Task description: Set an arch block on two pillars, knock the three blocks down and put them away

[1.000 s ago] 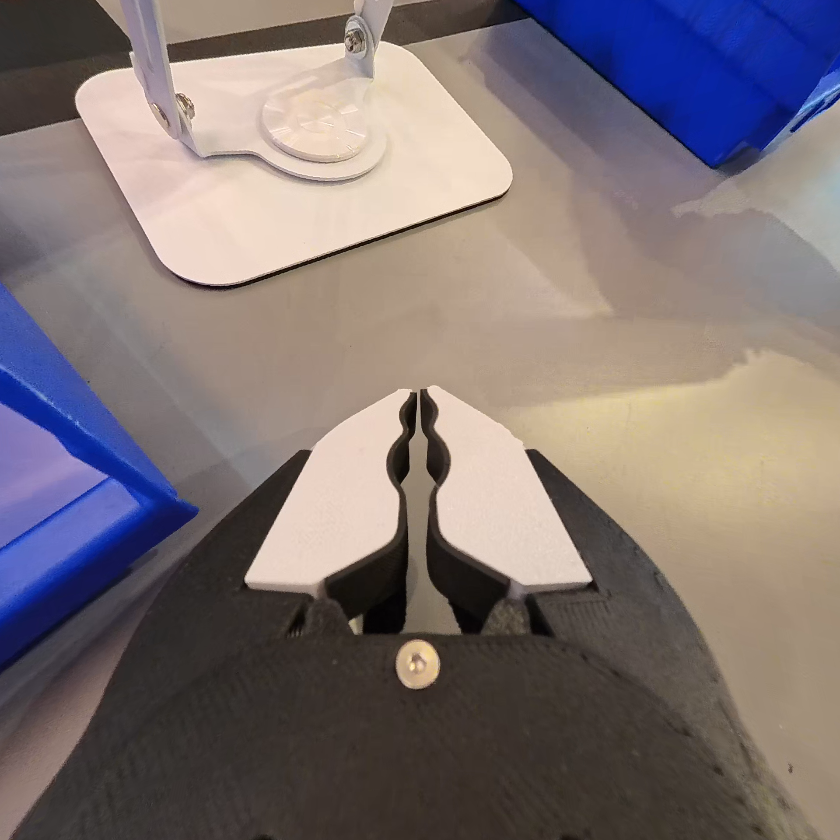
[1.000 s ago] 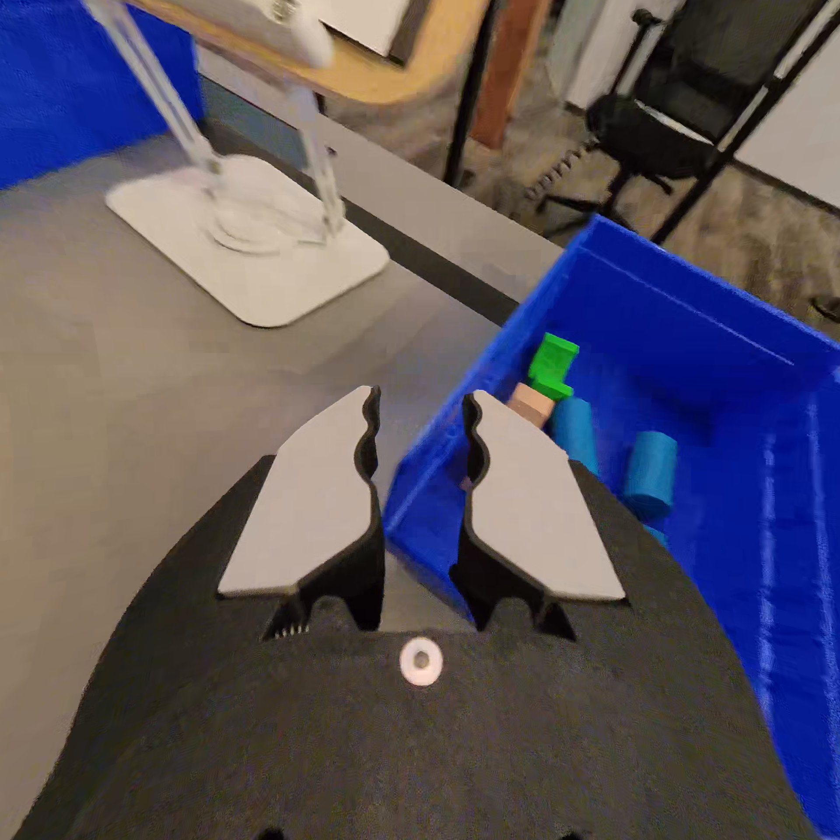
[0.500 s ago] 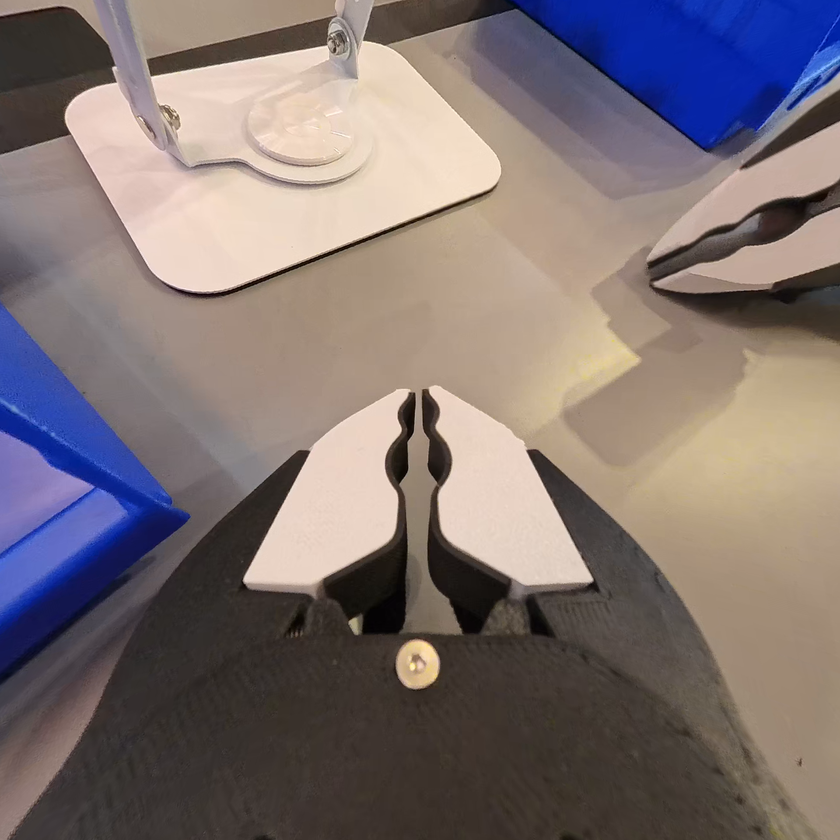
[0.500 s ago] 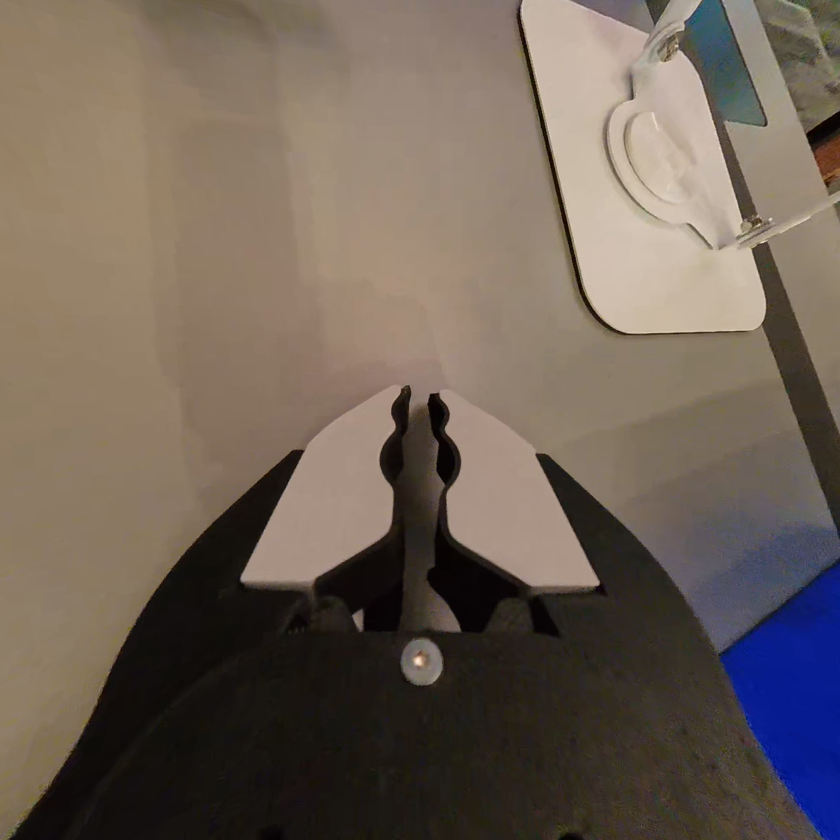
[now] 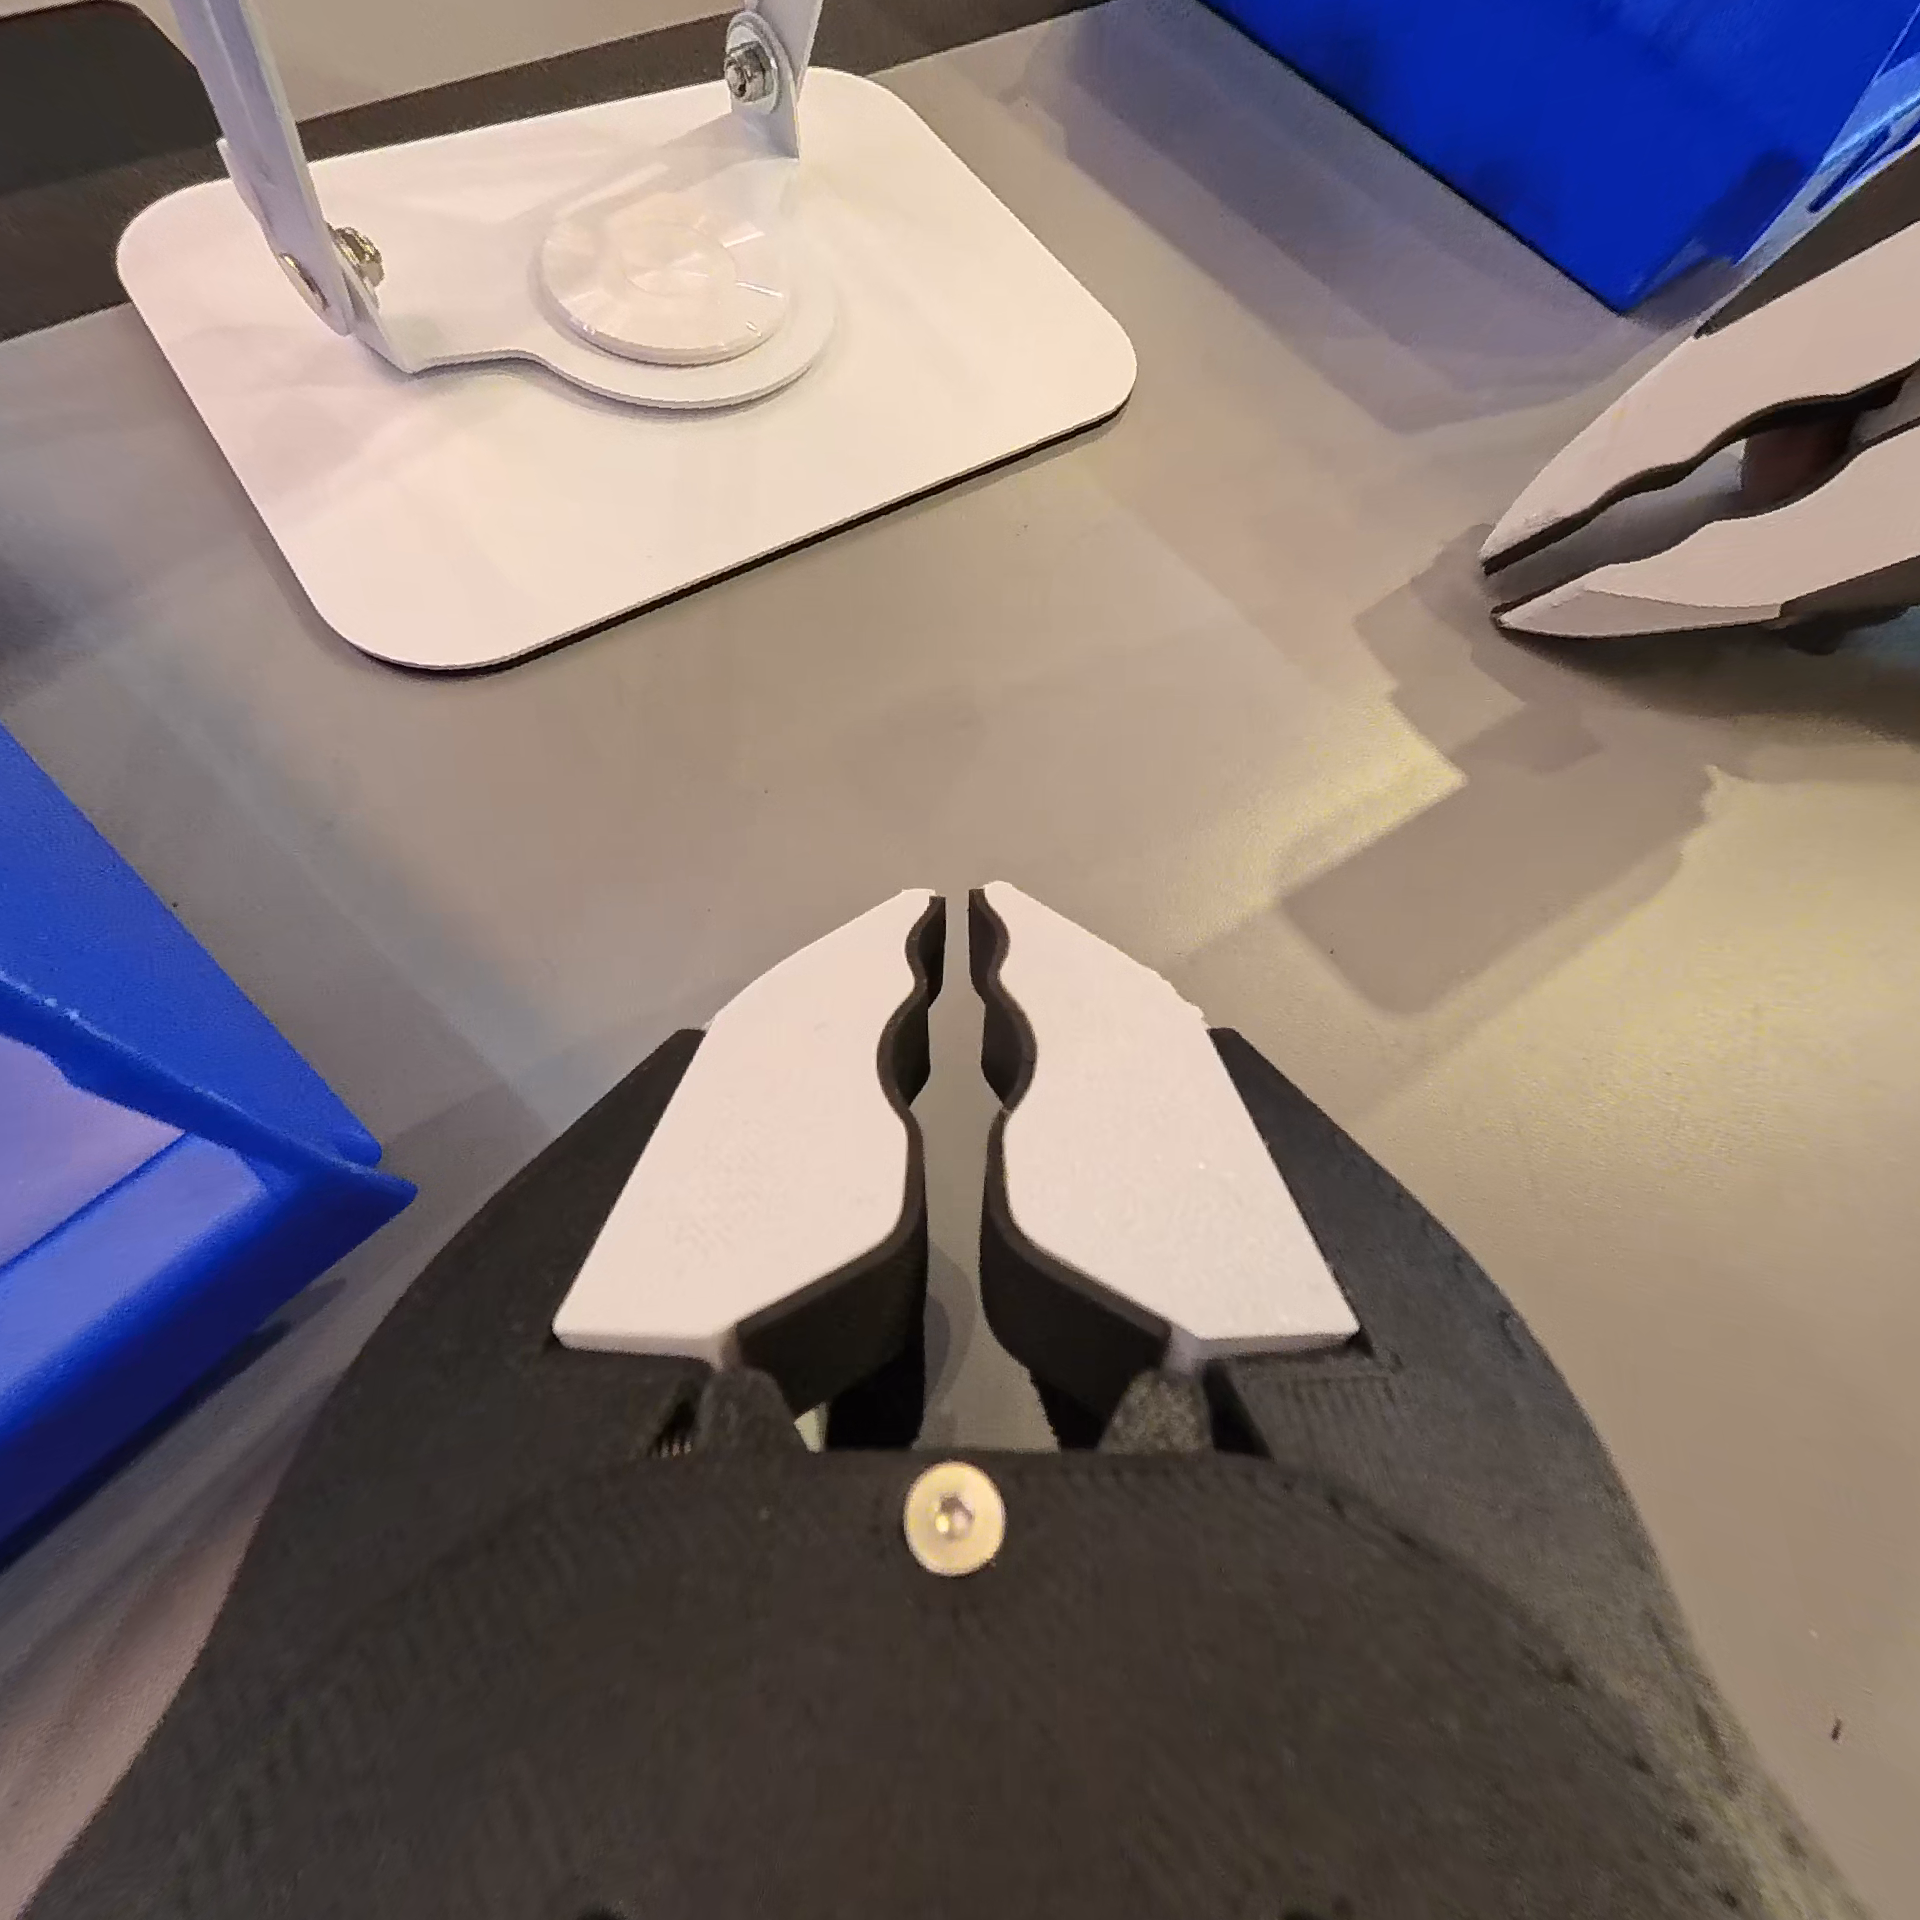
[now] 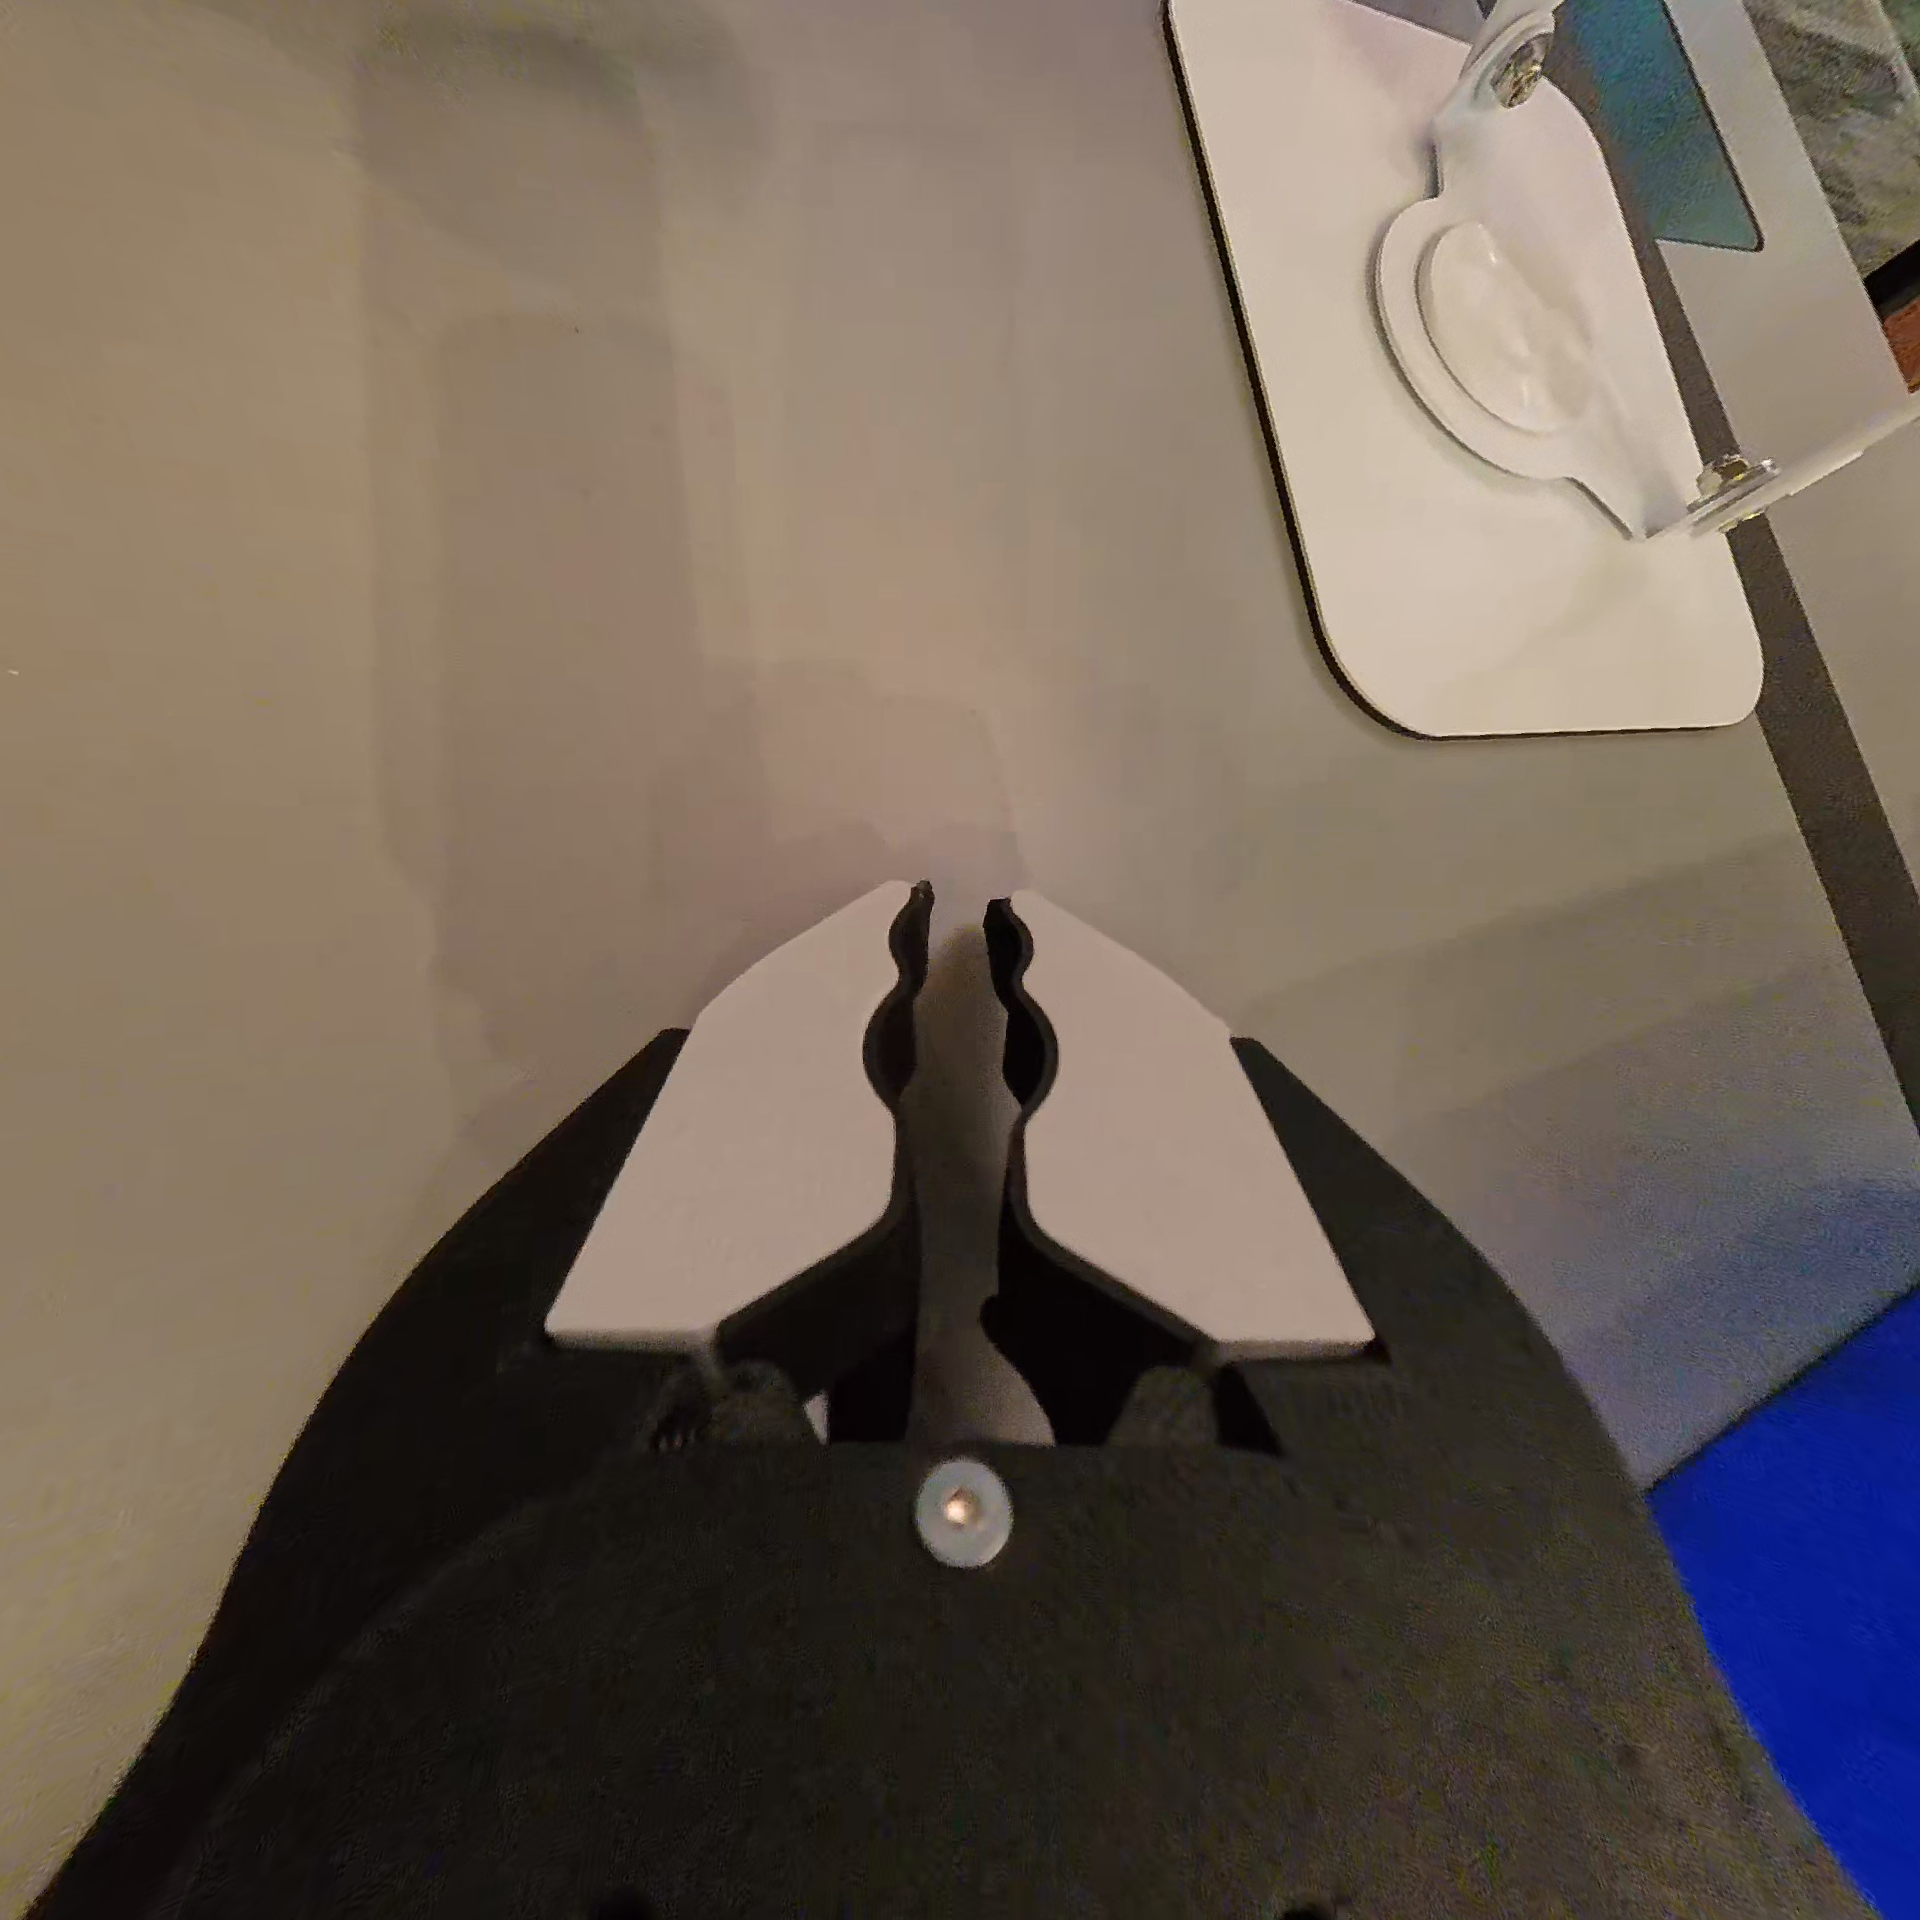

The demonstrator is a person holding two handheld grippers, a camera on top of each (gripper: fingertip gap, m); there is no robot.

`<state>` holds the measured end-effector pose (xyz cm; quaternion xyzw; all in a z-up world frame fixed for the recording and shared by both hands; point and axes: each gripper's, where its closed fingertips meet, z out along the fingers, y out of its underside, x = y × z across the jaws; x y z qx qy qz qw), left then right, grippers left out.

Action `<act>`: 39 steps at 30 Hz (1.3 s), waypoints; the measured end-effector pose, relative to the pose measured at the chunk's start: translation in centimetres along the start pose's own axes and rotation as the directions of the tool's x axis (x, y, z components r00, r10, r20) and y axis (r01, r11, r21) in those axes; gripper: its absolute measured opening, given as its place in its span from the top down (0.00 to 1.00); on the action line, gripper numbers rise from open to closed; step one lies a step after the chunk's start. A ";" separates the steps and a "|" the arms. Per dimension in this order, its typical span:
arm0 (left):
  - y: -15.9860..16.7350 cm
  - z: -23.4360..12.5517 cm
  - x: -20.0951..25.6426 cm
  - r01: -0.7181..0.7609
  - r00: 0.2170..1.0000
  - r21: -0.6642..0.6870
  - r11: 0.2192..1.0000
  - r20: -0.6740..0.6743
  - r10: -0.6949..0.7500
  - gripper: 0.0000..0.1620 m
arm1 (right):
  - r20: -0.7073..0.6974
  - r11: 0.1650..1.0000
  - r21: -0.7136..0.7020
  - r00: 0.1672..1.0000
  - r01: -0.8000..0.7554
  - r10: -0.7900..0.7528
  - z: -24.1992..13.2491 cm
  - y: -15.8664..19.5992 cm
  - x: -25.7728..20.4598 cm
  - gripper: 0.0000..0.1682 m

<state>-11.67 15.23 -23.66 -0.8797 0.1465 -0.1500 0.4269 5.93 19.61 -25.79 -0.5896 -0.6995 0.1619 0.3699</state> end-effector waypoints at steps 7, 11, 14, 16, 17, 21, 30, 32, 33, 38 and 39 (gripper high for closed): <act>0.0 0.0 0.0 0.002 1.000 0.003 1.000 0.001 -0.002 0.97 | -0.005 1.000 0.000 1.000 0.009 -0.009 -0.1 0.0 0.0 0.94; 0.0 -0.1 0.0 0.001 1.000 0.002 1.000 0.001 -0.001 0.96 | -0.006 1.000 0.000 1.000 0.011 -0.011 -0.2 -0.1 0.0 0.94; 0.0 -0.1 0.0 0.000 1.000 0.003 1.000 0.003 0.000 0.96 | -0.011 1.000 -0.001 1.000 0.015 -0.015 -0.2 0.0 0.0 0.93; -0.1 -0.2 0.1 -0.005 1.000 0.011 1.000 -0.003 0.005 0.95 | -0.048 0.999 -0.011 0.998 0.038 -0.038 -0.3 -0.2 0.4 0.88; -0.4 -0.4 0.5 -0.014 1.000 0.032 0.999 -0.028 0.015 0.92 | -0.068 0.998 -0.020 0.996 0.057 -0.058 -0.5 -0.2 0.6 0.84; -3.0 -2.8 1.6 -0.025 0.993 0.185 0.982 -0.107 0.046 0.80 | -0.237 0.994 0.101 0.971 0.049 -0.024 -4.4 -3.1 3.3 0.74; -7.4 -16.6 -9.3 -0.070 0.932 0.621 0.780 0.320 -0.172 0.55 | -0.756 0.973 0.227 0.623 -0.039 0.201 -19.5 1.3 15.1 0.61; -5.9 -19.6 -13.7 -0.051 0.868 0.657 0.752 0.402 -0.292 0.50 | -0.807 0.949 0.274 0.499 -0.155 0.315 -22.8 4.9 17.5 0.59; -4.9 -20.7 -15.7 -0.031 0.833 0.665 0.746 0.430 -0.349 0.48 | -0.815 0.924 0.304 0.438 -0.231 0.378 -24.0 7.2 18.4 0.56; 0.0 -19.5 -22.3 0.174 0.772 0.572 0.801 0.426 -0.472 0.38 | -0.783 0.767 0.378 0.262 -0.519 0.564 -26.0 17.5 20.3 0.49; 0.8 -18.5 -22.9 0.219 0.769 0.543 0.811 0.415 -0.486 0.37 | -0.751 0.727 0.393 0.260 -0.564 0.607 -25.4 18.9 20.2 0.51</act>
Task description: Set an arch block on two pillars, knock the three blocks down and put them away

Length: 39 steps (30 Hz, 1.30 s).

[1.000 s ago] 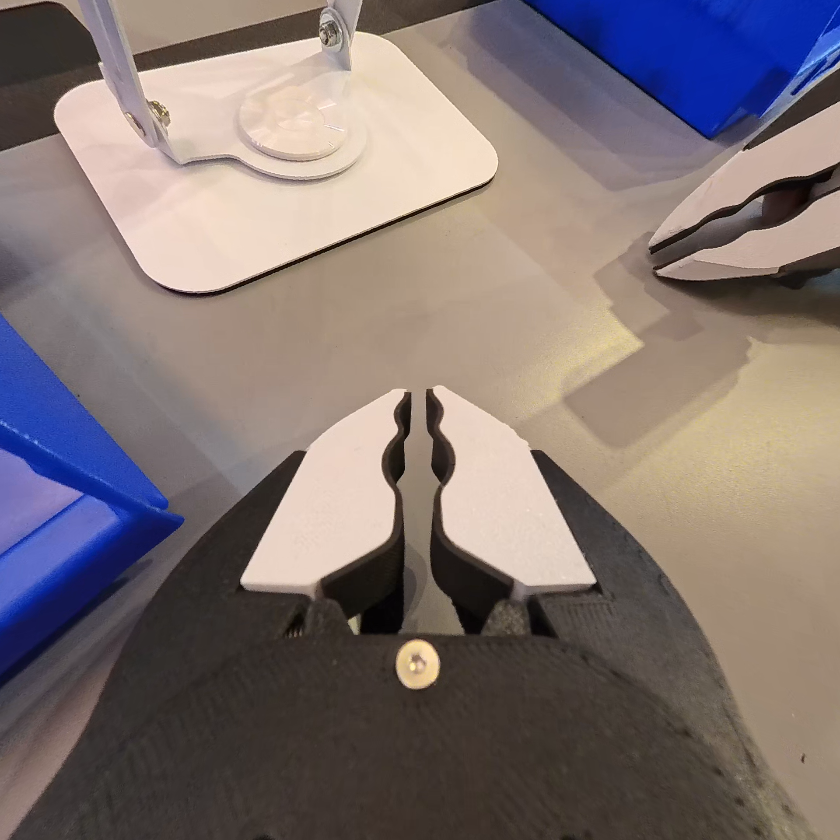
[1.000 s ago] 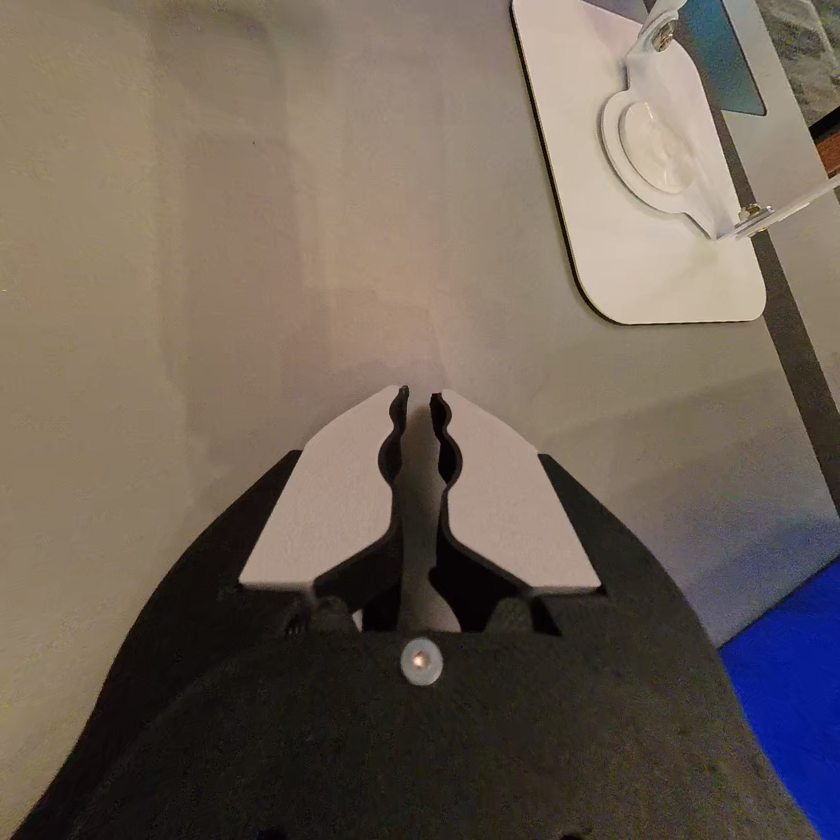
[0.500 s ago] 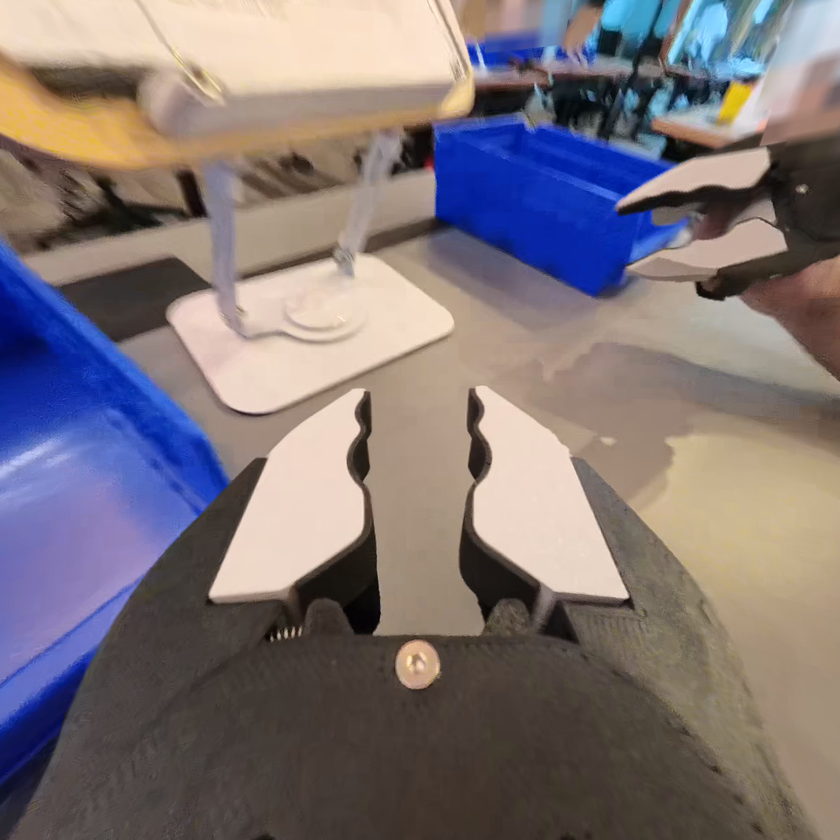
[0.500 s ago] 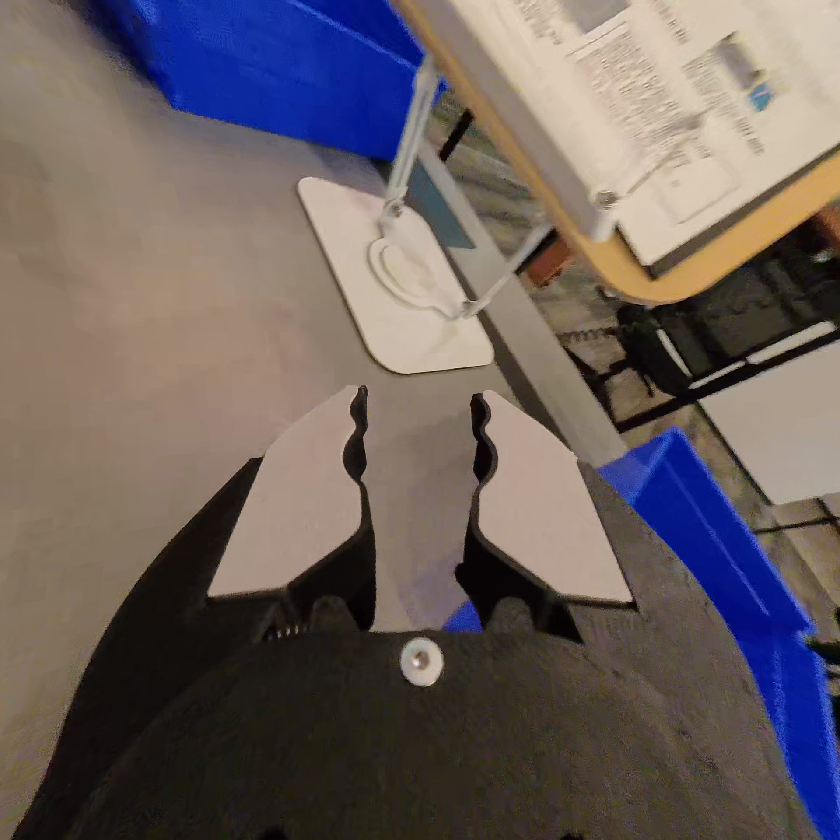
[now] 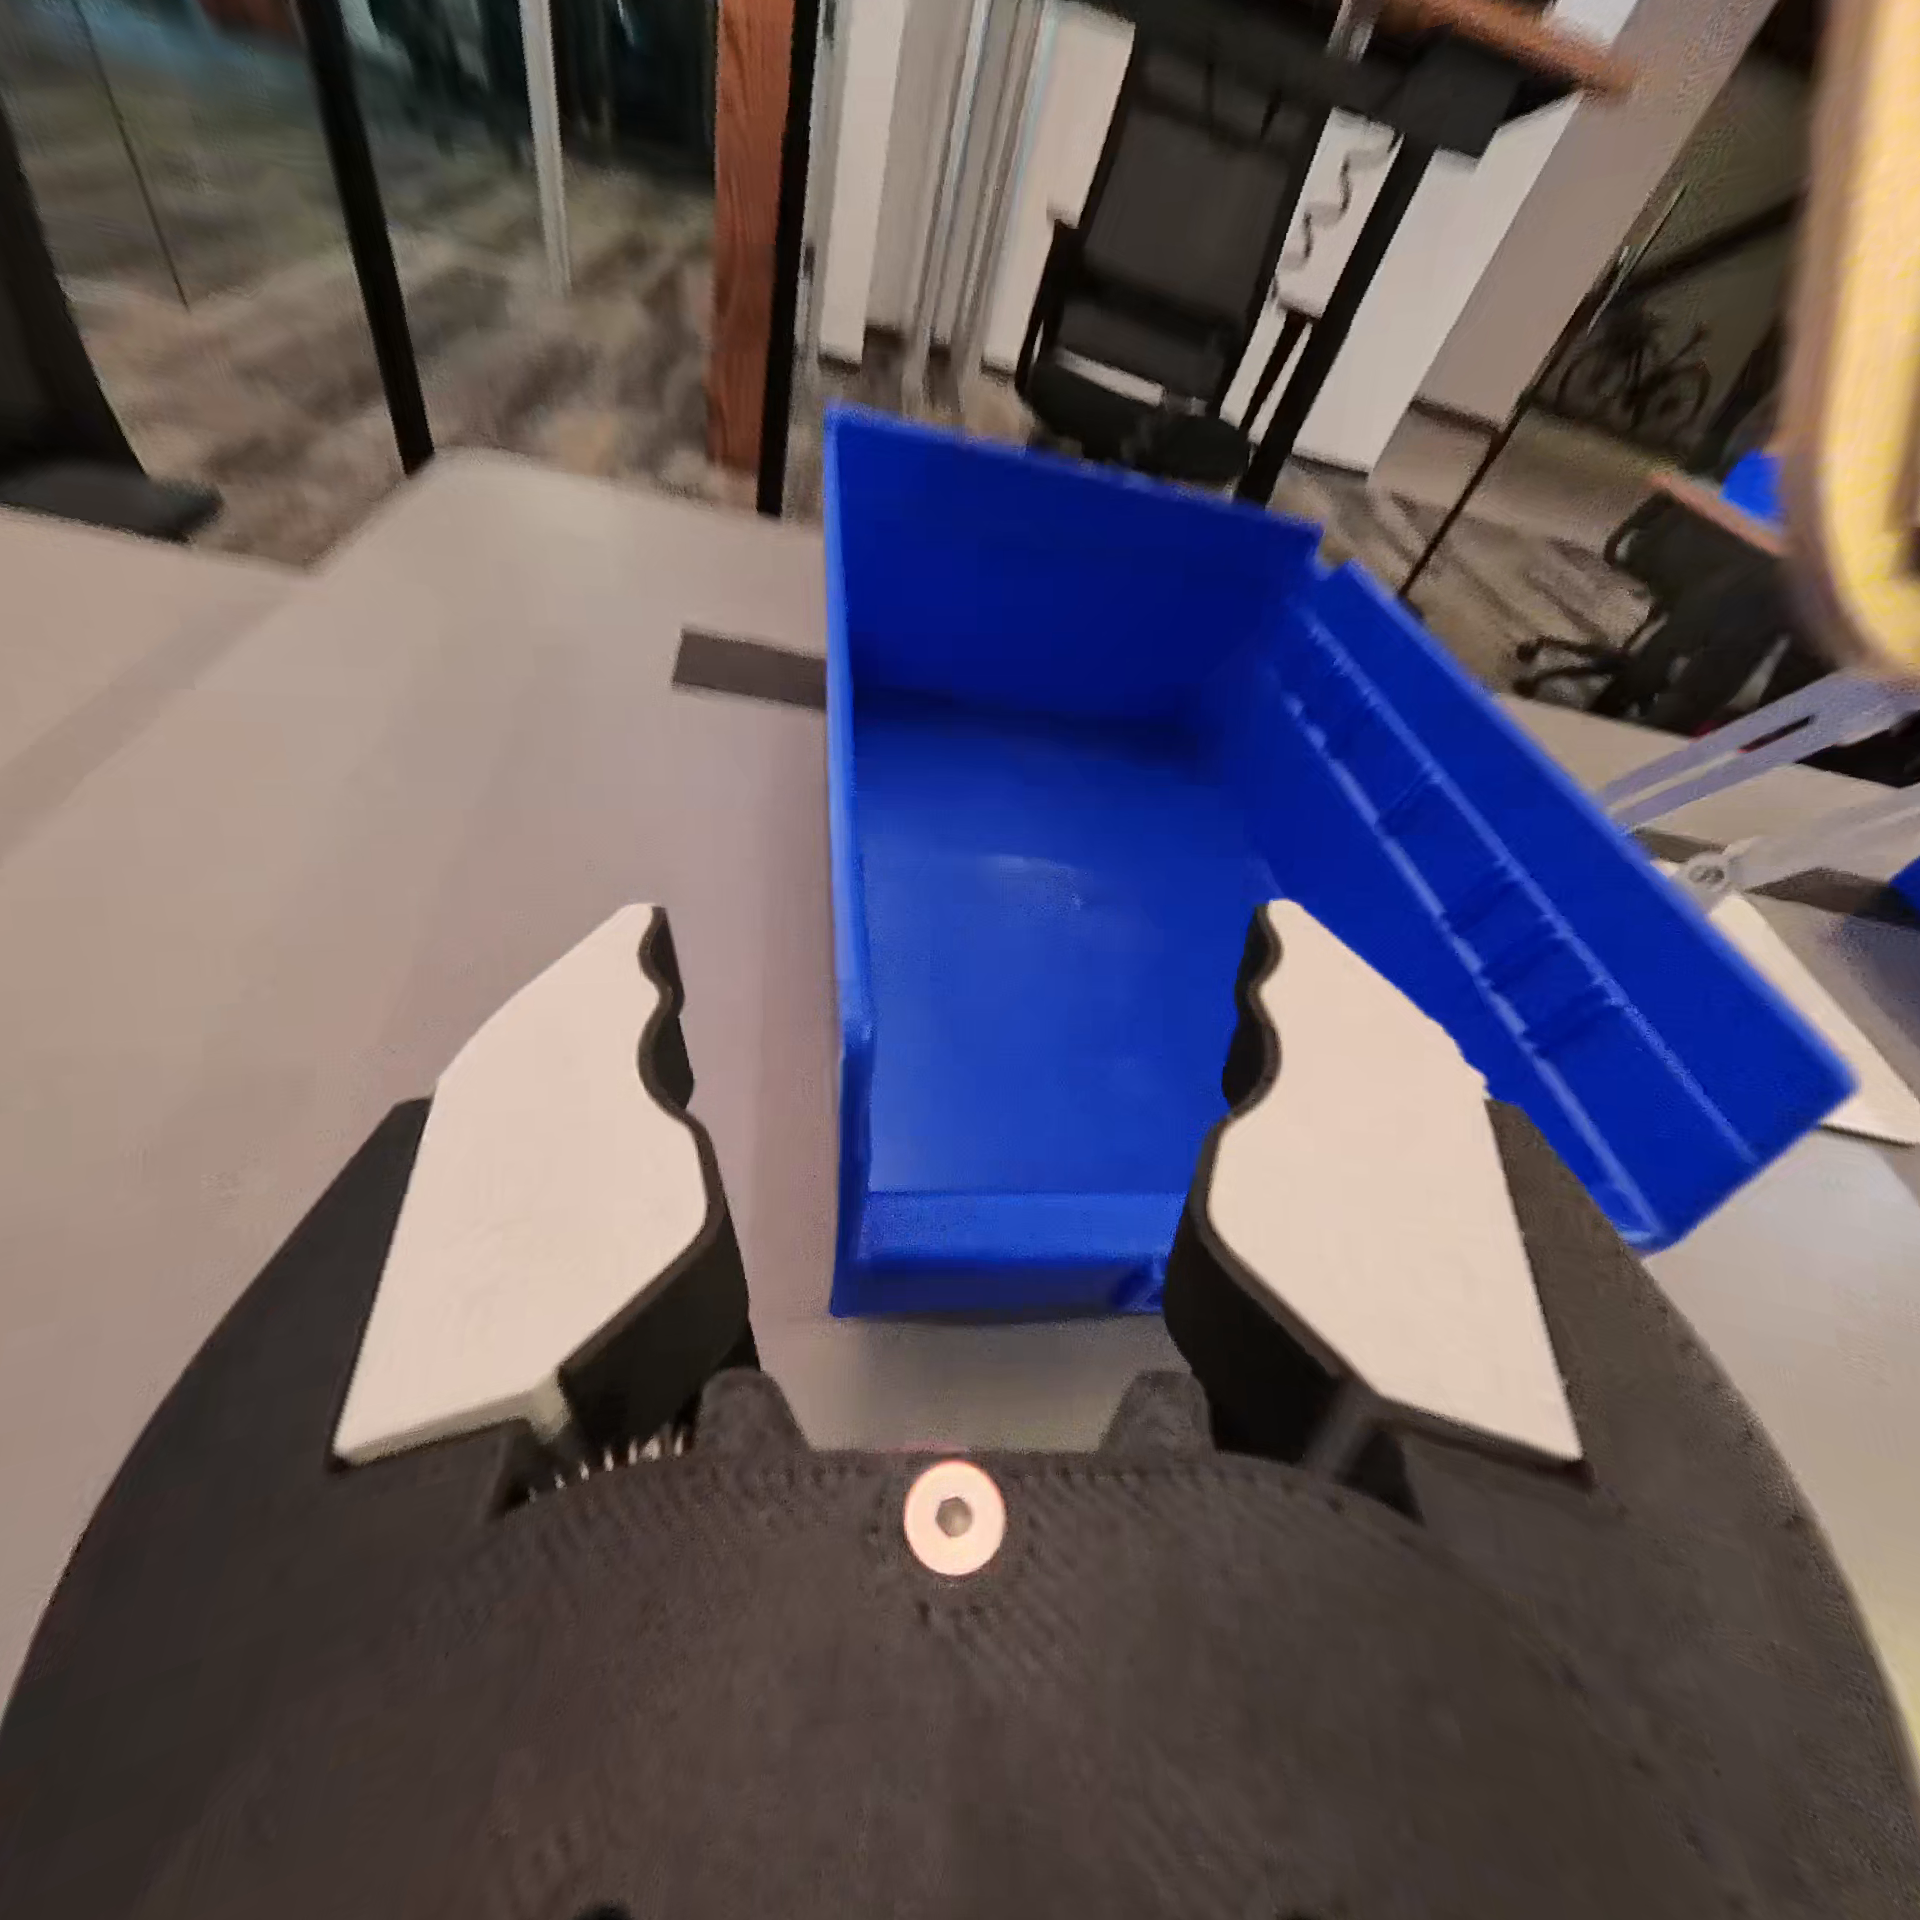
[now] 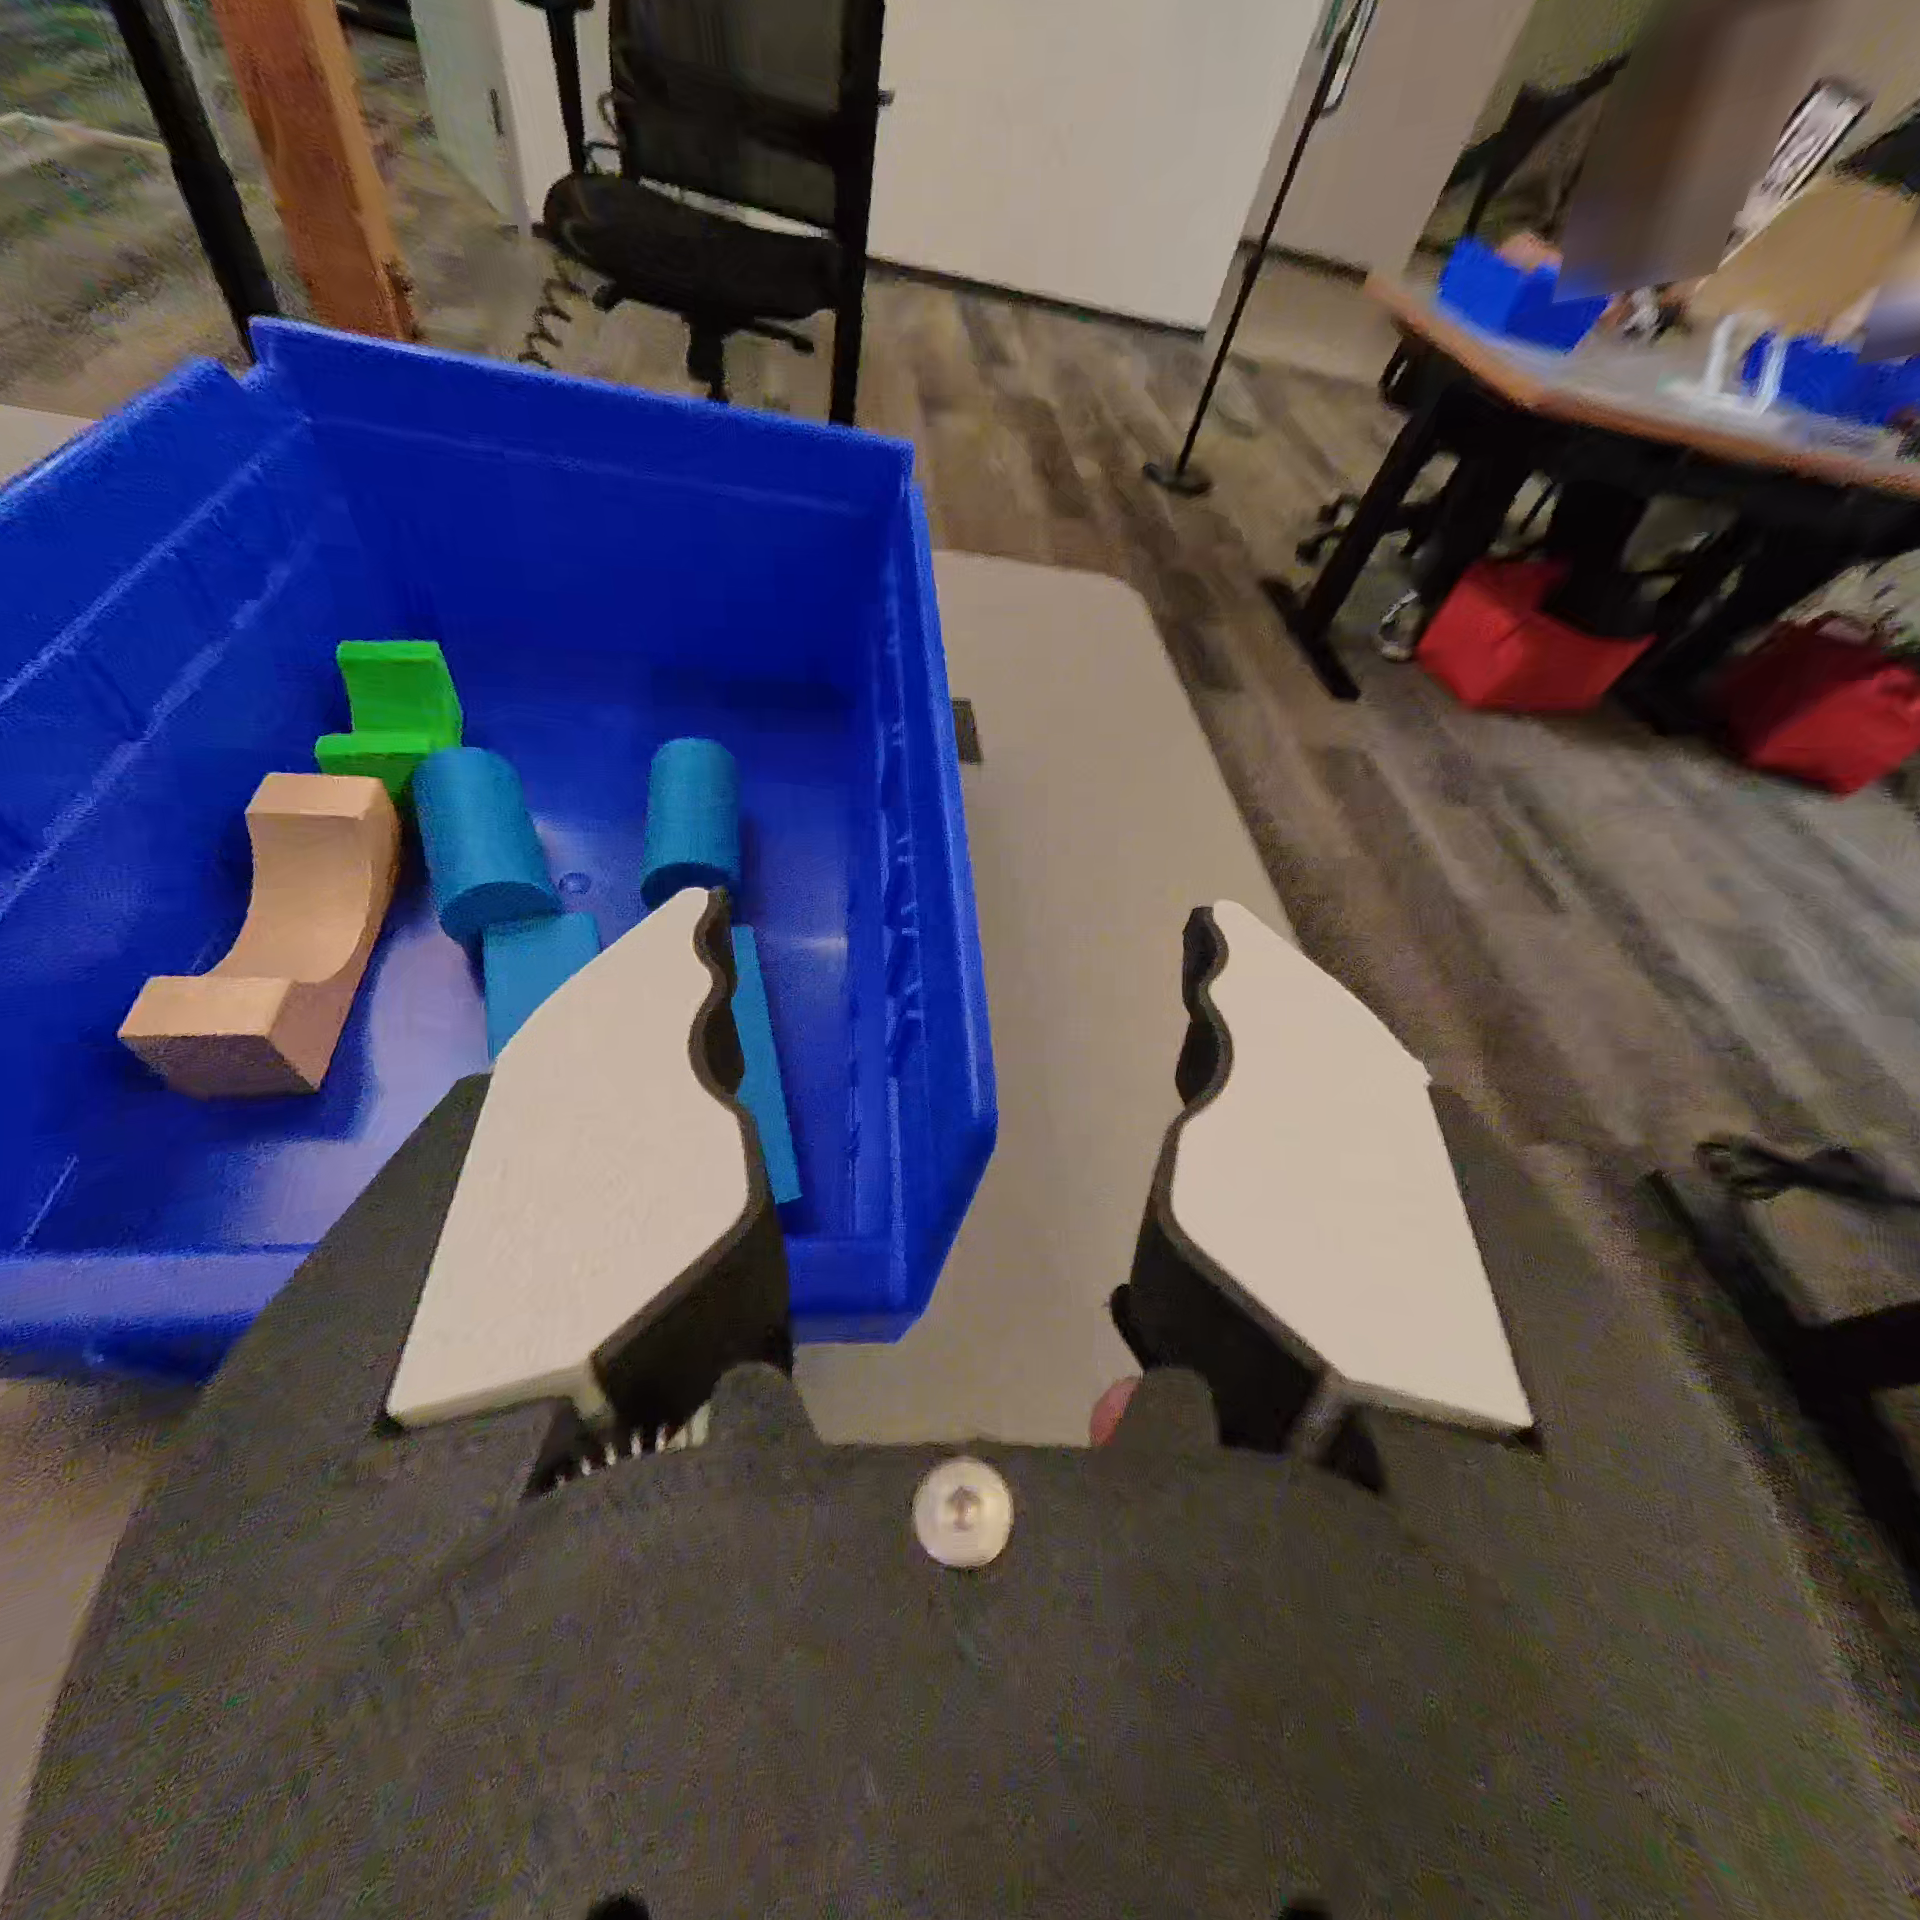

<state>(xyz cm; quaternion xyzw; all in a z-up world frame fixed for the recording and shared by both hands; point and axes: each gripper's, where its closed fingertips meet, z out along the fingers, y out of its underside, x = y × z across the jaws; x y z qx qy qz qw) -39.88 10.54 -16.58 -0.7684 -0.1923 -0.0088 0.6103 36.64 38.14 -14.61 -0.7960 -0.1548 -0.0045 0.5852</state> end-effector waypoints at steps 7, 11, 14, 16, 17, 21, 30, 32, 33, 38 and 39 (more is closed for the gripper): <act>2.7 3.0 0.3 0.076 0.994 -0.110 0.991 -0.068 -0.084 0.62 | 0.146 0.988 -0.083 0.979 -0.131 0.142 2.6 3.7 -1.0 0.69; 2.0 3.1 -1.0 0.144 0.987 -0.082 0.986 -0.060 -0.149 0.80 | 0.231 0.980 -0.097 0.954 -0.173 0.191 2.6 3.9 -1.9 0.90; 1.8 2.8 -1.4 0.151 0.986 -0.075 0.986 -0.065 -0.156 0.88 | 0.230 0.980 -0.104 0.954 -0.172 0.192 2.5 4.2 -1.5 0.97; 1.7 2.7 -1.4 0.150 0.986 -0.076 0.986 -0.063 -0.155 0.90 | 0.227 0.981 -0.110 0.957 -0.159 0.180 2.4 4.3 -1.6 0.97; 1.8 2.6 -1.4 0.150 0.985 -0.083 0.985 -0.069 -0.155 0.91 | 0.230 0.985 -0.113 0.961 -0.132 0.155 2.3 4.4 -1.8 0.97; 2.2 1.6 -1.1 0.119 0.981 -0.134 0.984 -0.137 -0.137 0.94 | 0.281 0.976 -0.116 0.936 -0.185 0.211 1.8 4.5 -2.4 0.97; 3.7 -4.0 -2.4 -0.077 0.934 -0.265 0.961 -0.357 -0.024 0.95 | 0.453 0.990 -0.120 0.883 -0.077 0.124 -2.3 5.8 -2.9 0.97; 4.1 -5.9 -2.9 -0.100 0.911 -0.282 0.954 -0.411 -0.026 0.95 | 0.507 0.993 -0.113 0.856 -0.046 0.098 -3.3 6.1 -3.5 0.97; 4.3 -6.8 -3.0 -0.116 0.898 -0.288 0.951 -0.439 -0.023 0.96 | 0.531 0.993 -0.110 0.843 -0.029 0.083 -3.9 6.2 -3.7 0.97; 6.3 -12.2 -1.0 -0.235 0.763 -0.311 0.921 -0.646 -0.023 0.95 | 0.647 0.995 -0.093 0.762 0.040 0.030 -6.3 6.8 -4.9 0.97; 6.7 -13.1 -0.3 -0.257 0.737 -0.311 0.915 -0.675 -0.022 0.95 | 0.669 0.995 -0.086 0.743 0.056 0.016 -6.6 6.9 -5.1 0.97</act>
